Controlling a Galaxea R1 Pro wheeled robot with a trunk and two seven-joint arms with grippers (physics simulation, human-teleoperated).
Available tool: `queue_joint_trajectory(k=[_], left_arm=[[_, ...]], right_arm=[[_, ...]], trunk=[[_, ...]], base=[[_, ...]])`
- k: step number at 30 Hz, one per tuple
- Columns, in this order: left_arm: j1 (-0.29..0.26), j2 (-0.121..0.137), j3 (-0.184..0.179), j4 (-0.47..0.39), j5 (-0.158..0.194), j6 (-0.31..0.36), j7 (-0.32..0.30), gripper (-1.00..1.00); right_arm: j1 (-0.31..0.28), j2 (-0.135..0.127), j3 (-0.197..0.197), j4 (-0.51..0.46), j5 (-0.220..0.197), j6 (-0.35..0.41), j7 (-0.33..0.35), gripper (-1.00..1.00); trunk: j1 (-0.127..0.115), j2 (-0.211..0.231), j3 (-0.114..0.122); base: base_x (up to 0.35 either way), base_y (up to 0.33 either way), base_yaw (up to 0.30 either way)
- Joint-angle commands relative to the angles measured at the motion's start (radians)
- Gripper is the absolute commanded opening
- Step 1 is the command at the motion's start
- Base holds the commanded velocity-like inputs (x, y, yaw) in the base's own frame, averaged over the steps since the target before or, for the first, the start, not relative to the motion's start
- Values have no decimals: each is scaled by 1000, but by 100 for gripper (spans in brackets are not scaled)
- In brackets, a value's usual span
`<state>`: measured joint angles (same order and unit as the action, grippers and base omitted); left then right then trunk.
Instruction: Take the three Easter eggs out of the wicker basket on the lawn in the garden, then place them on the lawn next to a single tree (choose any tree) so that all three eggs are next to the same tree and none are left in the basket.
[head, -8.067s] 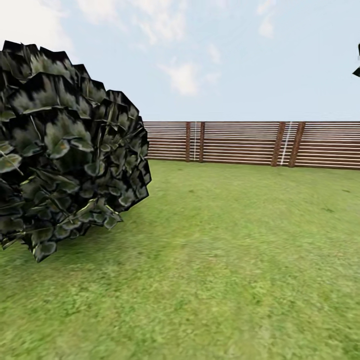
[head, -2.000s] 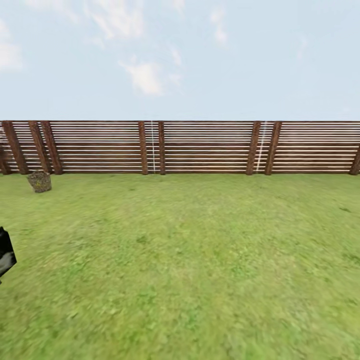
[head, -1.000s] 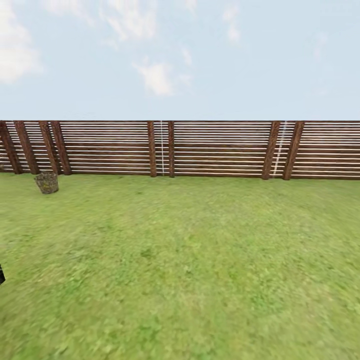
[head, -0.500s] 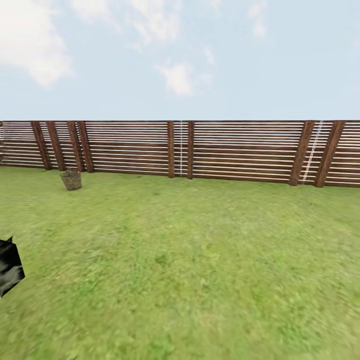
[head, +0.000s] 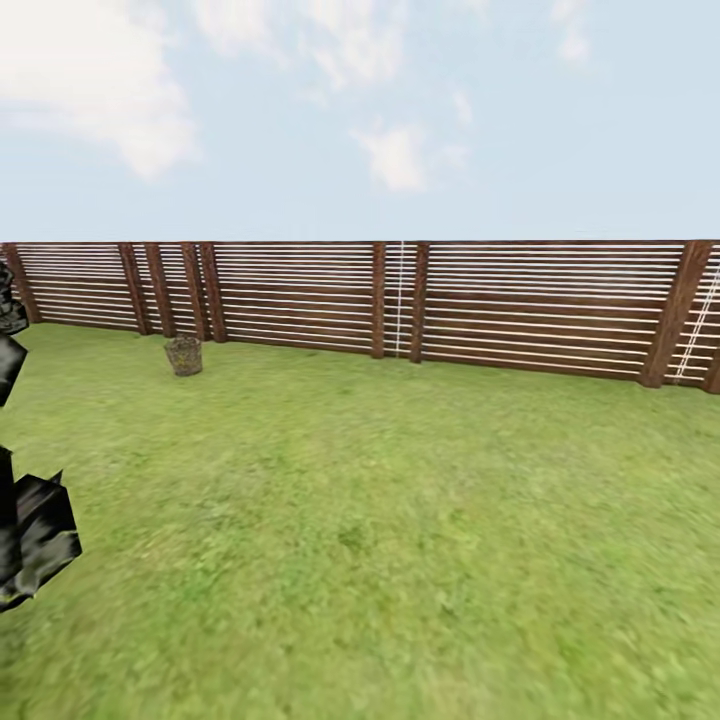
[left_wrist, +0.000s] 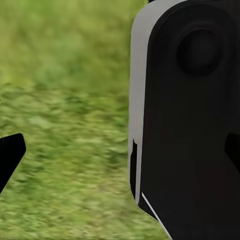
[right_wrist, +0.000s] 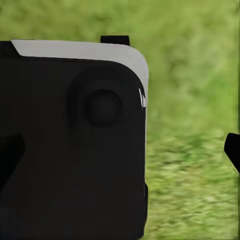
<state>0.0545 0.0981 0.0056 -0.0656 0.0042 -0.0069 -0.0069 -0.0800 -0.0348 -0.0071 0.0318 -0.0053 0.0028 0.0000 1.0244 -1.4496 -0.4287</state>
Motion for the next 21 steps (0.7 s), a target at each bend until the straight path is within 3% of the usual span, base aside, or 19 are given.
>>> queue_joint_trajectory(k=[1, 21], left_arm=[[1, 0, 1, -2, 0, -1, -1, 100], [1, 0, 1, -2, 0, -1, -1, 100]], right_arm=[[-1, 0, 0, 2, 0, 0, 0, 100], [-1, -1, 1, 2, 1, 0, 0, 100]], trunk=[[1, 0, -1], [1, 0, -1]], base=[[336, 0, 78], [335, 0, 7]])
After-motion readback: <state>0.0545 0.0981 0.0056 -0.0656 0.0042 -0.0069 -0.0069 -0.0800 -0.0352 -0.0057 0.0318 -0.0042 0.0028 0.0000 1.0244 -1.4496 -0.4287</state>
